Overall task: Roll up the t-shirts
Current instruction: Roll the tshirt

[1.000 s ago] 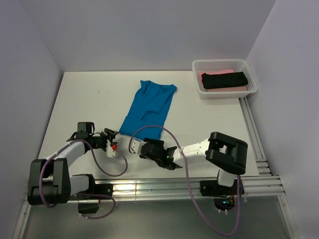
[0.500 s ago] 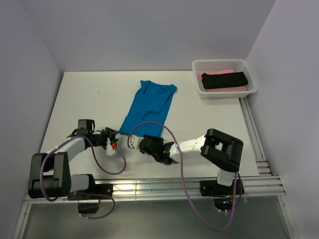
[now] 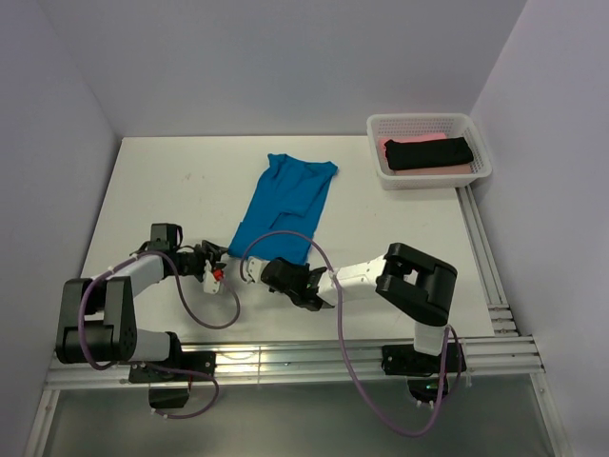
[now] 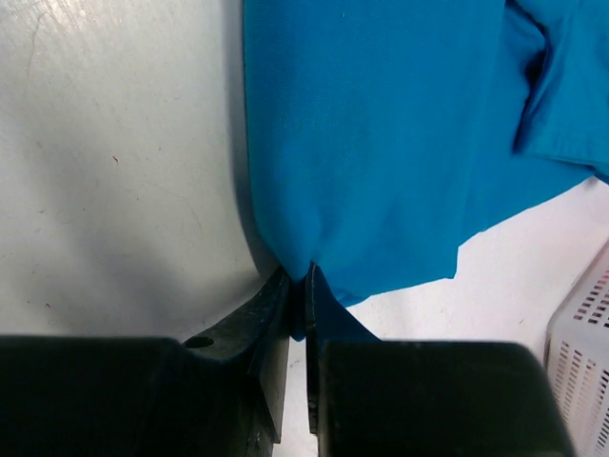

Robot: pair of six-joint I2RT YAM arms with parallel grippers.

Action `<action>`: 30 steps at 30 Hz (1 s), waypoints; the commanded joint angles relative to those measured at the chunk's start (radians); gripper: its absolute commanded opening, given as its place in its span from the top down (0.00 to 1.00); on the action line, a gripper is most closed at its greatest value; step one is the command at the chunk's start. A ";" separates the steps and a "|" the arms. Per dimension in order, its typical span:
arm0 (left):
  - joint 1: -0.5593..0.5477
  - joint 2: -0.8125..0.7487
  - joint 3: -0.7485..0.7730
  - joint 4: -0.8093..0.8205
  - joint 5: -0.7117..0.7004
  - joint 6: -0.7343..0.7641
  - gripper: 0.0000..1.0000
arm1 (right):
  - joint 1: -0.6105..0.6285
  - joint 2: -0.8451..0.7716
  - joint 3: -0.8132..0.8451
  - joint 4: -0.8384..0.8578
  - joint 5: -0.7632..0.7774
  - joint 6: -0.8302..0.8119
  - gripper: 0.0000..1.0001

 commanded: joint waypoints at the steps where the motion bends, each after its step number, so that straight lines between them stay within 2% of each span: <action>1: -0.002 0.018 0.034 0.022 0.014 0.003 0.46 | -0.015 0.020 0.011 -0.070 -0.040 0.011 0.88; 2: -0.008 0.024 0.031 0.047 0.008 -0.003 0.37 | -0.015 0.018 0.011 -0.073 -0.043 0.011 0.88; 3: -0.011 0.026 0.025 0.068 0.001 -0.011 0.34 | -0.015 0.018 0.010 -0.073 -0.046 0.011 0.90; 6: -0.012 0.040 0.032 0.116 -0.019 -0.064 0.34 | -0.015 0.015 0.014 -0.079 -0.055 0.014 0.97; 7: -0.043 0.052 0.042 0.115 -0.026 -0.077 0.34 | -0.018 0.011 0.014 -0.081 -0.057 0.014 0.97; 10: -0.072 0.072 0.060 0.125 -0.061 -0.112 0.42 | -0.021 0.003 0.016 -0.082 -0.066 0.020 1.00; 12: -0.087 0.078 0.054 0.142 -0.078 -0.114 0.52 | -0.021 -0.002 0.014 -0.082 -0.069 0.023 1.00; 17: -0.103 0.095 0.058 0.168 -0.095 -0.127 0.61 | -0.027 -0.011 0.016 -0.087 -0.082 0.026 1.00; 21: -0.109 0.116 0.066 0.176 -0.122 -0.129 0.64 | -0.031 -0.015 0.014 -0.089 -0.091 0.030 1.00; 30: -0.109 0.144 0.045 0.214 -0.135 -0.092 0.50 | -0.032 -0.022 0.014 -0.090 -0.101 0.028 1.00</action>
